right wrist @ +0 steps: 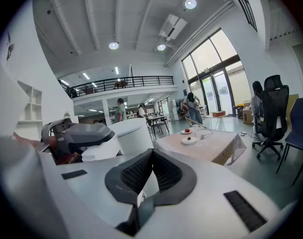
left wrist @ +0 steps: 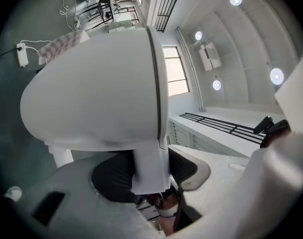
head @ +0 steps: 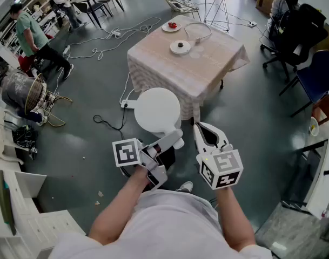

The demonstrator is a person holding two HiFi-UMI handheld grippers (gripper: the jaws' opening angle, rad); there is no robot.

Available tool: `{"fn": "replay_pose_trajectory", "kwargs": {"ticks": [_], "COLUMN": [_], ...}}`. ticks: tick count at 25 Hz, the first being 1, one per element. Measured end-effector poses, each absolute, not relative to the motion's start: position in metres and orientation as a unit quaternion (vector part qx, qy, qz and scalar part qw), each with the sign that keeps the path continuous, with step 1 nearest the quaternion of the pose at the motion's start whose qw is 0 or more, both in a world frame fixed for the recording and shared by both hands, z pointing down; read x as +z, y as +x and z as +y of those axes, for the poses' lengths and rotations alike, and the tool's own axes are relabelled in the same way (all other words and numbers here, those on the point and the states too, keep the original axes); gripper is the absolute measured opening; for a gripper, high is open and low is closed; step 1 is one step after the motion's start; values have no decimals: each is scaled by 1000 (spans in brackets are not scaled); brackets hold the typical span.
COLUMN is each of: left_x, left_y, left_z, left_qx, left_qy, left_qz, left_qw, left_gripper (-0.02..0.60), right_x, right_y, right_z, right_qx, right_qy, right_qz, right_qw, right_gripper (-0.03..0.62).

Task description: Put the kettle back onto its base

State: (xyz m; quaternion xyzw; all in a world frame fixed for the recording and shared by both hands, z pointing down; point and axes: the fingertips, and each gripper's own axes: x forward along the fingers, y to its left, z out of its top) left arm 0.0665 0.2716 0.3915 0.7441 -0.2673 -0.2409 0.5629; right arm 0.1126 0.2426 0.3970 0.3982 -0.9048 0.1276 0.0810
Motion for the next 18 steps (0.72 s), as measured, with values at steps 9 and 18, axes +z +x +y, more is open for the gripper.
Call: {"fn": "replay_pose_trajectory", "kwargs": {"ticks": [9,18], "left_x": [393,403], "left_y": [68,51], "left_z": [270,249], "left_qx": [-245,-250], "left_qy": [744,742], "left_qz": [-265,-253], "left_qw": [563,568], "left_gripper": [198,198], "right_x": [405,416], "right_y": [112,98], "right_z": [241,225], "right_qx": [133,134], "right_qy": [396,405], "right_qz": [-905,-899], "right_qw": [80,97], "right_gripper": [5,5]}}
